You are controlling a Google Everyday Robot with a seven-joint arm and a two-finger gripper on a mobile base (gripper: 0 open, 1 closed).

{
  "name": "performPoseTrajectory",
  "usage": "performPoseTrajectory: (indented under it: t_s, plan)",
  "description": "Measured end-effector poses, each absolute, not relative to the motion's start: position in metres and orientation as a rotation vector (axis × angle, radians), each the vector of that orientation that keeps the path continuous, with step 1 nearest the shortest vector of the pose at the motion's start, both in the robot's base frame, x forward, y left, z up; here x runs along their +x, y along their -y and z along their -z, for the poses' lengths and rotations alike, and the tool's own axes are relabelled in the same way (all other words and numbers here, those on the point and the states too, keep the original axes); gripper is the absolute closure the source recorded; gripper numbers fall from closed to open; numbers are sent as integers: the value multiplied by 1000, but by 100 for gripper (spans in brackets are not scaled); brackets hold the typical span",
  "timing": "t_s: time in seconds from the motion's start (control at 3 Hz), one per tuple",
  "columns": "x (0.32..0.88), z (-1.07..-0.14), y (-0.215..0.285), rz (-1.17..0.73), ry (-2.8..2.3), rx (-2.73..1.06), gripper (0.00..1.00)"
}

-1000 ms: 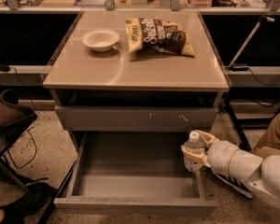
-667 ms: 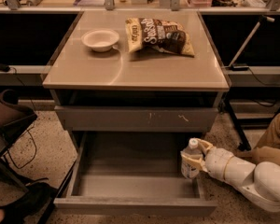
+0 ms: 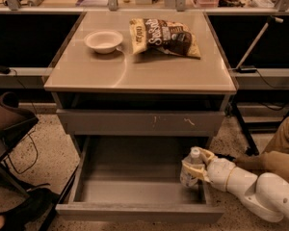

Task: Place blue plastic bottle into middle drawer

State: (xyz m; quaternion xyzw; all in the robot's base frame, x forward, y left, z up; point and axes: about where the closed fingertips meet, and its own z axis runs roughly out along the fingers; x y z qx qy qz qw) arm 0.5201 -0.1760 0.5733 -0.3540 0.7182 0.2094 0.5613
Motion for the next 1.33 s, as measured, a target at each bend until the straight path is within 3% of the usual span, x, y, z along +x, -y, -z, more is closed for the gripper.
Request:
performPoseTrajectory:
  t_s: [0.33, 1.0, 1.33]
  plan:
    - [521, -544, 163, -630, -1596, -800, 100]
    - [518, -485, 180, -654, -1635, -754, 100]
    - [518, -484, 180, -653, -1637, -754, 89]
